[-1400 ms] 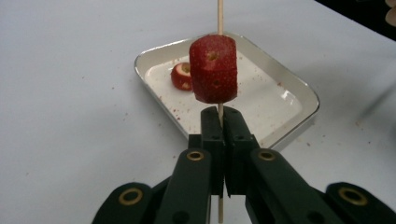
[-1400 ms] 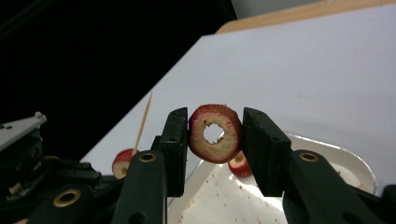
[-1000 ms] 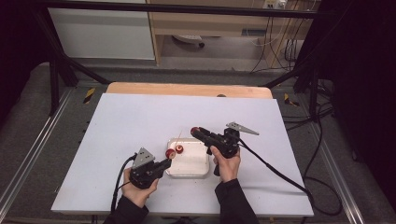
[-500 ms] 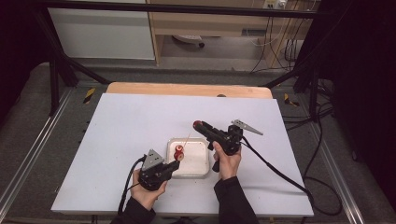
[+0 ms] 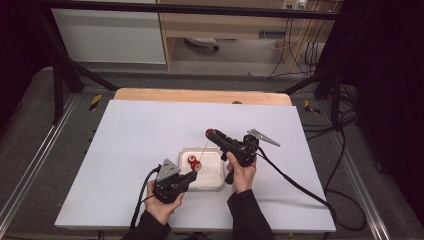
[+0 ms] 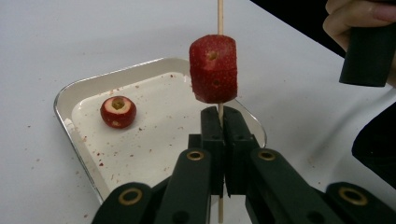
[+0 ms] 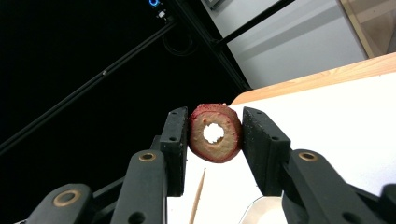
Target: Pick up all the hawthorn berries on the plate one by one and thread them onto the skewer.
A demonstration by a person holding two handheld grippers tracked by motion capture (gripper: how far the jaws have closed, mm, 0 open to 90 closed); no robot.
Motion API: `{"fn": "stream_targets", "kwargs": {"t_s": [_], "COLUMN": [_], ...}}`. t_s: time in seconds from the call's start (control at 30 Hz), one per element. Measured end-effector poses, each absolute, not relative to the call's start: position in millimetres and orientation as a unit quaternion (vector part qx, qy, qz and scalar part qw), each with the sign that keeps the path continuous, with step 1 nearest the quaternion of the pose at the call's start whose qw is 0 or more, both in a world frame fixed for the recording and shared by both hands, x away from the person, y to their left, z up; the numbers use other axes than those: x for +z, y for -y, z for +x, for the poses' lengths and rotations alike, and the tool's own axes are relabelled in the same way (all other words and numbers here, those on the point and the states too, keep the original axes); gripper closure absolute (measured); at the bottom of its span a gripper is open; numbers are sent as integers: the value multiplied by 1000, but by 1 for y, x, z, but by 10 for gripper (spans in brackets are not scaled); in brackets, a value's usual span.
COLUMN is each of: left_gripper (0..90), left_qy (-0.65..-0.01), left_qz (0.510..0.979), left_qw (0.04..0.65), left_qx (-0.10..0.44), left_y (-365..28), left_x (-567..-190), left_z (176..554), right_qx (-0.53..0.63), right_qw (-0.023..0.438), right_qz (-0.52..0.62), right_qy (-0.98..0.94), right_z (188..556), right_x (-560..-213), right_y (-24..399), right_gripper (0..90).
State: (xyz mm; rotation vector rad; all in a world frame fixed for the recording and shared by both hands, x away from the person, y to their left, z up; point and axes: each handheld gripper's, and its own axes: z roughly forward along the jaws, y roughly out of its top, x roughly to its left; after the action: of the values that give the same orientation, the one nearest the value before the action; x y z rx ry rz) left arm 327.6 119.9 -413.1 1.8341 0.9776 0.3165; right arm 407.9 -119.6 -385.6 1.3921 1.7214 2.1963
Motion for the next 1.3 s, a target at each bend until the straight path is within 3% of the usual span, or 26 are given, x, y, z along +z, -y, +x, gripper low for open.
{"fn": "stream_targets", "kwargs": {"t_s": [1.3], "left_gripper": [883], "left_qy": [-429], "left_qz": [735], "left_qw": [512], "left_qx": [114], "left_y": [-115], "left_x": [-407], "left_z": [337], "right_qx": [690], "right_qw": [-4], "right_qz": [437], "right_qy": [-577], "right_z": [398], "right_x": [-396], "right_y": [111], "right_gripper": [628]}}
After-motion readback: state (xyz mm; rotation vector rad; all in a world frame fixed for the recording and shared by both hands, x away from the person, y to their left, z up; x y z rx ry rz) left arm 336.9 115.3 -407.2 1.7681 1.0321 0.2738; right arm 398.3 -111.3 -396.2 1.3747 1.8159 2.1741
